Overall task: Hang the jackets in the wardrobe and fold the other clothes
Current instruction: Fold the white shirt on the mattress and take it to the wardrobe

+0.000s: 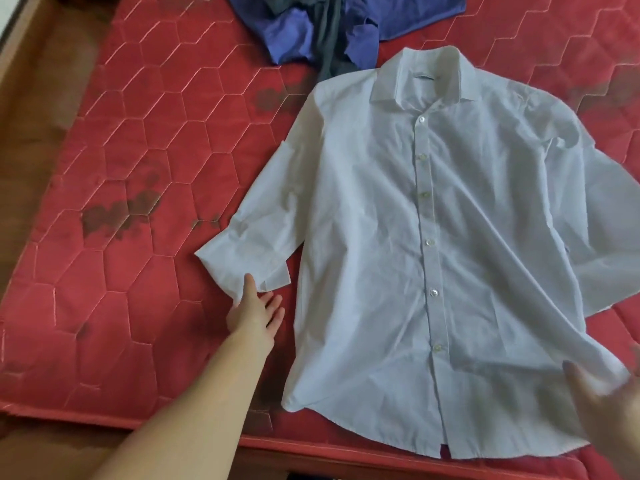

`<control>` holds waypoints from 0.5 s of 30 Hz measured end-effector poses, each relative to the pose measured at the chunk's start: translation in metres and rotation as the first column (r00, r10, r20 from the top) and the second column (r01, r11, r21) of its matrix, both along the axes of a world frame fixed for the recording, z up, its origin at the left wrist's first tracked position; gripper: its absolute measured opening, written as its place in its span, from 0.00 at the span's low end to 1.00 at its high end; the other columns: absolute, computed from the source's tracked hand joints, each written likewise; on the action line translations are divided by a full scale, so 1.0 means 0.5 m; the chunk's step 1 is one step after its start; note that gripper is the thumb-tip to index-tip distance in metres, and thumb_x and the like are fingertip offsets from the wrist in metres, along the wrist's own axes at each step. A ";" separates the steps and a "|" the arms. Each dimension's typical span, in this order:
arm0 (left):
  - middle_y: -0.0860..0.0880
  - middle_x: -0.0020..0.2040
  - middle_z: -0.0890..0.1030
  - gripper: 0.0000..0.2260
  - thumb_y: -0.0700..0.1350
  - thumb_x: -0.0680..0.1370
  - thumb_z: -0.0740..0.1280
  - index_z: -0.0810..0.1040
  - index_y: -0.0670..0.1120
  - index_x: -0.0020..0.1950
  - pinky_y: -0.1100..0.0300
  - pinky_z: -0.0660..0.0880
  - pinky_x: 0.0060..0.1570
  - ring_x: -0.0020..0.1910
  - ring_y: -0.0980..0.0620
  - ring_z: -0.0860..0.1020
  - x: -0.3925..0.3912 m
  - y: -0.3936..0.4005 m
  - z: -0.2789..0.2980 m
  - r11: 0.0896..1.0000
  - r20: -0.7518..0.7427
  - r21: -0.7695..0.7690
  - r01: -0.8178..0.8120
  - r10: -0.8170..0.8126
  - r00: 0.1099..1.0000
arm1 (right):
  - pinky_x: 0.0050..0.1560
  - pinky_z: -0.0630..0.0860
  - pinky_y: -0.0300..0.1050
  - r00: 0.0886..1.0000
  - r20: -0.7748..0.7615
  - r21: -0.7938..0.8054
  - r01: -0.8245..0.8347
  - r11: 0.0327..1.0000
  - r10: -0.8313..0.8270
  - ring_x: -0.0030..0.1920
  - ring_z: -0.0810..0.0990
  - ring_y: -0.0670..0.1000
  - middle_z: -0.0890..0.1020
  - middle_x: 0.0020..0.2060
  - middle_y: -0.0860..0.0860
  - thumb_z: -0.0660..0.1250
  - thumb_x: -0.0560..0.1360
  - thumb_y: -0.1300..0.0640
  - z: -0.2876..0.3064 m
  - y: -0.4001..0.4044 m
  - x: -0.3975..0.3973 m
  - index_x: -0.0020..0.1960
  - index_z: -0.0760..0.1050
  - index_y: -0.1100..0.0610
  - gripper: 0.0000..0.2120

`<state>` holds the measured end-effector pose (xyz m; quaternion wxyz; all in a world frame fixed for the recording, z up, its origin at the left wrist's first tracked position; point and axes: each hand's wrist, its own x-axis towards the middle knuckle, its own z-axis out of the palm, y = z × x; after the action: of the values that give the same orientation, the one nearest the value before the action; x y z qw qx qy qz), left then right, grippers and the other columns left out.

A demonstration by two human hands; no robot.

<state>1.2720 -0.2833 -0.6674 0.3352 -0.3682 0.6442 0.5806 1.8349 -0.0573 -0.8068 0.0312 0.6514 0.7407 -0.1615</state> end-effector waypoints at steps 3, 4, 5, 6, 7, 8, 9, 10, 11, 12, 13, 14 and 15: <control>0.45 0.58 0.79 0.11 0.46 0.80 0.64 0.75 0.45 0.61 0.57 0.78 0.43 0.45 0.51 0.80 -0.034 -0.003 -0.003 1.000 -0.044 -0.026 -0.008 0.007 0.999 | 0.62 0.68 0.61 0.994 -0.052 0.093 -0.091 0.992 0.096 0.64 0.70 0.63 0.68 0.69 0.57 0.64 0.71 0.41 0.344 -0.136 -0.440 0.69 0.67 0.53 0.31; 0.45 0.59 0.79 0.10 0.44 0.80 0.64 0.75 0.45 0.61 0.56 0.78 0.44 0.46 0.51 0.81 -0.048 -0.008 -0.002 0.999 -0.061 -0.031 -0.021 0.019 0.998 | 0.63 0.67 0.61 0.974 -0.097 0.114 -0.196 0.974 0.207 0.64 0.71 0.64 0.69 0.69 0.58 0.63 0.70 0.41 0.392 -0.178 -0.532 0.68 0.68 0.53 0.30; 0.45 0.59 0.79 0.11 0.42 0.80 0.63 0.75 0.44 0.62 0.56 0.79 0.46 0.48 0.50 0.81 -0.063 -0.015 0.001 0.998 -0.084 -0.041 -0.038 0.035 0.996 | 0.63 0.68 0.60 0.934 -0.137 0.082 -0.321 0.944 0.330 0.64 0.72 0.63 0.71 0.67 0.57 0.62 0.69 0.41 0.384 -0.198 -0.568 0.68 0.69 0.52 0.30; 0.46 0.59 0.79 0.13 0.41 0.79 0.63 0.75 0.44 0.64 0.55 0.80 0.48 0.49 0.50 0.82 -0.078 -0.023 0.006 0.997 -0.105 -0.045 -0.063 0.058 0.993 | 0.64 0.68 0.59 0.890 -0.073 0.011 -0.451 0.892 0.450 0.64 0.73 0.61 0.73 0.67 0.56 0.60 0.69 0.40 0.391 -0.223 -0.610 0.68 0.70 0.51 0.29; 0.46 0.58 0.79 0.15 0.40 0.78 0.62 0.75 0.43 0.65 0.55 0.80 0.48 0.51 0.49 0.82 -0.092 -0.032 0.012 0.995 -0.121 -0.053 -0.081 0.074 0.990 | 0.65 0.67 0.57 0.818 -0.071 -0.040 -0.574 0.818 0.571 0.65 0.73 0.59 0.73 0.67 0.55 0.59 0.70 0.40 0.366 -0.244 -0.629 0.68 0.69 0.49 0.29; 0.47 0.57 0.80 0.15 0.39 0.78 0.62 0.75 0.44 0.64 0.56 0.80 0.48 0.52 0.49 0.82 -0.109 -0.042 0.016 0.994 -0.134 -0.055 -0.099 0.091 0.987 | 0.66 0.64 0.56 0.758 -0.097 -0.117 -0.653 0.748 0.646 0.67 0.72 0.57 0.72 0.69 0.54 0.59 0.71 0.40 0.346 -0.273 -0.664 0.70 0.68 0.47 0.29; 0.47 0.55 0.80 0.14 0.40 0.77 0.61 0.76 0.44 0.62 0.56 0.80 0.48 0.53 0.49 0.82 -0.124 -0.050 0.018 0.993 -0.143 -0.053 -0.107 0.098 0.985 | 0.66 0.62 0.56 0.705 -0.130 -0.169 -0.708 0.685 0.697 0.69 0.70 0.56 0.71 0.70 0.53 0.59 0.71 0.38 0.330 -0.298 -0.698 0.71 0.67 0.46 0.30; 0.48 0.53 0.81 0.12 0.41 0.77 0.63 0.77 0.45 0.59 0.56 0.80 0.47 0.54 0.49 0.82 -0.139 -0.057 0.020 0.992 -0.147 -0.038 -0.122 0.115 0.982 | 0.66 0.60 0.56 0.671 -0.108 -0.216 -0.736 0.641 0.734 0.70 0.67 0.55 0.70 0.71 0.54 0.58 0.71 0.35 0.327 -0.320 -0.740 0.72 0.66 0.45 0.32; 0.47 0.51 0.82 0.10 0.43 0.77 0.65 0.77 0.45 0.57 0.55 0.80 0.48 0.53 0.48 0.82 -0.155 -0.062 0.020 0.991 -0.147 -0.016 -0.134 0.130 0.981 | 0.65 0.58 0.56 0.643 -0.103 -0.250 -0.756 0.606 0.759 0.71 0.65 0.55 0.70 0.72 0.54 0.58 0.70 0.33 0.323 -0.343 -0.776 0.72 0.67 0.46 0.34; 0.47 0.51 0.82 0.10 0.46 0.76 0.69 0.77 0.46 0.56 0.54 0.80 0.49 0.52 0.48 0.82 -0.170 -0.064 0.020 0.990 -0.143 0.007 -0.143 0.142 0.979 | 0.66 0.57 0.57 0.632 -0.082 -0.263 -0.759 0.595 0.771 0.71 0.64 0.55 0.70 0.71 0.55 0.58 0.68 0.32 0.318 -0.364 -0.807 0.72 0.69 0.47 0.36; 0.46 0.52 0.82 0.15 0.48 0.74 0.73 0.77 0.45 0.57 0.54 0.81 0.48 0.52 0.48 0.82 -0.183 -0.062 0.019 0.991 -0.140 0.021 -0.130 0.131 0.981 | 0.67 0.55 0.57 0.634 -0.076 -0.252 -0.759 0.601 0.769 0.71 0.65 0.55 0.72 0.70 0.56 0.58 0.67 0.31 0.307 -0.381 -0.833 0.70 0.71 0.49 0.37; 0.46 0.54 0.82 0.20 0.49 0.71 0.76 0.77 0.45 0.60 0.55 0.81 0.45 0.52 0.47 0.82 -0.196 -0.060 0.014 0.993 -0.131 0.028 -0.111 0.114 0.985 | 0.68 0.53 0.58 0.650 -0.063 -0.260 -0.743 0.617 0.757 0.70 0.67 0.57 0.73 0.69 0.57 0.58 0.66 0.30 0.304 -0.391 -0.856 0.68 0.73 0.52 0.38; 0.47 0.56 0.81 0.24 0.48 0.70 0.77 0.76 0.45 0.63 0.56 0.80 0.41 0.53 0.47 0.81 -0.206 -0.057 0.011 0.996 -0.122 0.021 -0.082 0.084 0.989 | 0.67 0.54 0.59 0.669 -0.034 -0.243 -0.726 0.643 0.743 0.68 0.71 0.58 0.75 0.67 0.57 0.58 0.64 0.30 0.300 -0.395 -0.872 0.66 0.75 0.54 0.39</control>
<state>1.1688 -0.3118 -0.6619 0.2735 -0.3555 0.6431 0.6207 1.3988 -0.2548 -0.6570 0.1967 0.2915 0.9147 -0.1993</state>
